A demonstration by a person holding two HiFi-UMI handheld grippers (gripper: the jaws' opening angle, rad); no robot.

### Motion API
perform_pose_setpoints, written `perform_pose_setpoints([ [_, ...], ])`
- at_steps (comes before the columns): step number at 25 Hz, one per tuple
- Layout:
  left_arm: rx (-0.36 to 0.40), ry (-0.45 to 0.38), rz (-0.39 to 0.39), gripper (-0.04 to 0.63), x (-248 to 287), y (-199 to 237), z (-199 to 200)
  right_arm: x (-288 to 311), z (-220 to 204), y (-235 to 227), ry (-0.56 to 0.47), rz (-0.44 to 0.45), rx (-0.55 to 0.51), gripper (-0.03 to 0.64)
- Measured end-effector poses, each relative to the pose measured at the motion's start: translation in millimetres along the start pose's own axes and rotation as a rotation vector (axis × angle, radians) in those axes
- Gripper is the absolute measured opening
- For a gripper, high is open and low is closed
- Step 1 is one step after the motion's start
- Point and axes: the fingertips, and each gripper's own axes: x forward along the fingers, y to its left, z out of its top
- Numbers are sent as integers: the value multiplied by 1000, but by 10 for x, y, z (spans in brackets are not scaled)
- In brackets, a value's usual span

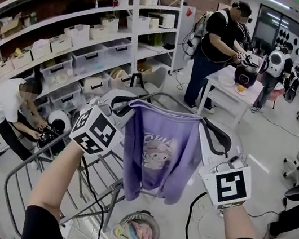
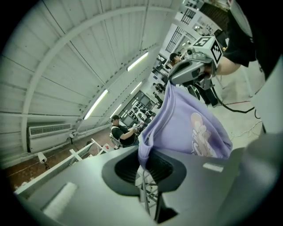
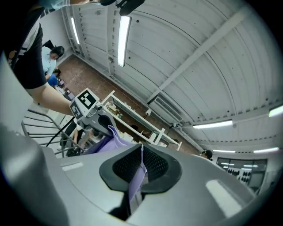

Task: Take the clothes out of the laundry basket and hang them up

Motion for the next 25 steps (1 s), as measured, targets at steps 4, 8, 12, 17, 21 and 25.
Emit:
perform_pose_setpoints([
  [4,15,-9,-36,31,132,430,-75,355,267,-62,7,-74,-66,17],
  [8,42,9,-18,31,307,764,-45,628,438,-256,-13,-106,-127,17],
  [12,37,23,69,31,454,1270,47,989,629,-528,-40,-92,-144,17],
  [17,67,74,179,31,798,1833,-56,1543,695,-743,-74,-60,-159,17],
  [21,100,117,284,31,1007,2214,-161,1932,697,-832,-92,-22,-144,17],
  [25,69,108,331,31,1168,2321,-328,2138,480,-766,-85,26,-114,17],
])
